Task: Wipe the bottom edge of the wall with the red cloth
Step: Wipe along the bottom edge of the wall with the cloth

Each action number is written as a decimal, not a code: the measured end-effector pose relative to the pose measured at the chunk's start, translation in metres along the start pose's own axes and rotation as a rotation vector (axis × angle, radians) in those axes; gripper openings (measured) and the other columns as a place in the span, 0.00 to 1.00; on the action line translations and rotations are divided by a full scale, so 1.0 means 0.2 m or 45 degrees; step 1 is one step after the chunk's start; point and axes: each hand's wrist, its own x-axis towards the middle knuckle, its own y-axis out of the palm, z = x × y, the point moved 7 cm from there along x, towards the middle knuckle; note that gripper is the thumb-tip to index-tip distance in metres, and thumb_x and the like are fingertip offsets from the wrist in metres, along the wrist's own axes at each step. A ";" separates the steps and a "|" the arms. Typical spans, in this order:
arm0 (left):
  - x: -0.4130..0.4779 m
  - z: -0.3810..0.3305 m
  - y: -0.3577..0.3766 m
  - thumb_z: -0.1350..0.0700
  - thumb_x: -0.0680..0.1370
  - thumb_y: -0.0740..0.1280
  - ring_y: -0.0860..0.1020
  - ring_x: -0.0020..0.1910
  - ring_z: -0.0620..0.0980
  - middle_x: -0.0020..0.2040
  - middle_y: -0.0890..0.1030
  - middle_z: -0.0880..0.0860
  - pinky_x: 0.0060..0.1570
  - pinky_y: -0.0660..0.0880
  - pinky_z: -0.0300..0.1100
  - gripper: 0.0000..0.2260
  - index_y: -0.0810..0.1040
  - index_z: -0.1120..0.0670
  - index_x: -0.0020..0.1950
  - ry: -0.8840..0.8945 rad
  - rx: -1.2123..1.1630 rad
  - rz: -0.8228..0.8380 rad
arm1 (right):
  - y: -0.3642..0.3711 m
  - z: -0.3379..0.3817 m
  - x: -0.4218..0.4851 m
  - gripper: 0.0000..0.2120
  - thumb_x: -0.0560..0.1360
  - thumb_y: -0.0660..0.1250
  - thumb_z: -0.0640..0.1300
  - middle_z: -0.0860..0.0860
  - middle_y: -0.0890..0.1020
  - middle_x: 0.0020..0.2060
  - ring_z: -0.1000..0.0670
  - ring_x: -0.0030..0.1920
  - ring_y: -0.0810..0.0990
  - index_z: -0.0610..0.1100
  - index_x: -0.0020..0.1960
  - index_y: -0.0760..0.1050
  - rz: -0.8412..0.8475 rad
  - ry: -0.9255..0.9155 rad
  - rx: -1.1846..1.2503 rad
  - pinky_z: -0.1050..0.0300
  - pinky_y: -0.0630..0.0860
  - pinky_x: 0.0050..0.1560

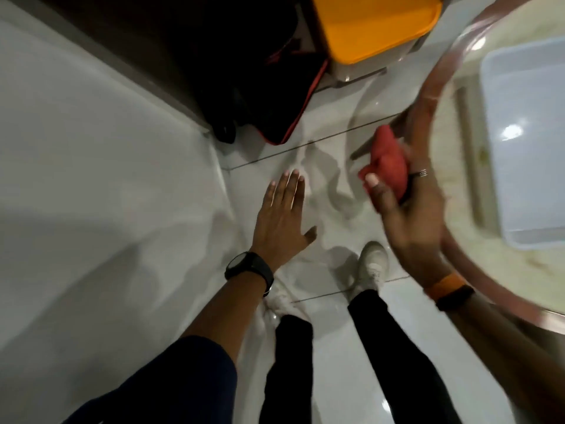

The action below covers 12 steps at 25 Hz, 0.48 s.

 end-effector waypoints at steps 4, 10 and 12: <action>-0.13 0.59 0.73 0.34 0.80 0.61 0.42 0.85 0.58 0.85 0.43 0.60 0.82 0.42 0.56 0.47 0.43 0.61 0.85 -0.134 0.308 0.492 | 1.03 -0.77 -0.36 0.09 0.79 0.72 0.48 0.29 0.82 0.53 0.29 0.49 0.84 0.42 0.52 0.78 0.348 0.627 0.274 0.28 0.82 0.50; 0.09 1.08 1.28 0.27 0.79 0.55 0.43 0.85 0.60 0.84 0.43 0.61 0.82 0.41 0.57 0.50 0.42 0.62 0.84 -0.173 0.832 0.896 | 2.06 -1.52 -0.69 0.24 0.77 0.75 0.48 0.40 0.83 0.64 0.37 0.63 0.83 0.40 0.69 0.76 0.527 1.128 0.390 0.37 0.79 0.68; 0.20 1.16 1.37 0.26 0.79 0.52 0.43 0.85 0.60 0.84 0.43 0.61 0.82 0.39 0.58 0.49 0.43 0.61 0.84 -0.147 0.959 0.950 | 2.32 -1.60 -0.69 0.24 0.79 0.72 0.50 0.41 0.81 0.67 0.39 0.66 0.81 0.40 0.72 0.74 0.602 1.137 0.421 0.38 0.77 0.71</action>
